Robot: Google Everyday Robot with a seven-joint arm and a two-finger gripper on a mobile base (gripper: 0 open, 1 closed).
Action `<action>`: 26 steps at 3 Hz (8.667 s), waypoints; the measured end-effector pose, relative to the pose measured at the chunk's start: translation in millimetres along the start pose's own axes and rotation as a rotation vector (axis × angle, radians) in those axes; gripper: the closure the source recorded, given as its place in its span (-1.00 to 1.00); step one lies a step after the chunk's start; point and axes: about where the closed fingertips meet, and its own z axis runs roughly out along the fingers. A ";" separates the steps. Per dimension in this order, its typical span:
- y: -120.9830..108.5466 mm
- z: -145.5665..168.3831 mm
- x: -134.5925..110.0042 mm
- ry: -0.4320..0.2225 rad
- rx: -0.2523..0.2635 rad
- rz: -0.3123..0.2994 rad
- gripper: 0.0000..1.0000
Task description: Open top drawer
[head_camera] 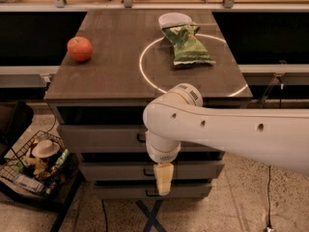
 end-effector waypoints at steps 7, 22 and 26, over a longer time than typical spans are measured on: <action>3.6 1.8 -18.7 -0.047 0.020 -0.030 1.00; 4.0 -18.3 132.6 0.051 0.030 0.210 1.00; 32.4 -29.6 124.3 0.030 -0.031 0.221 1.00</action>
Offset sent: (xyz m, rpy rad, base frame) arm 0.0065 0.0237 -0.0136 0.0565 0.0182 0.0559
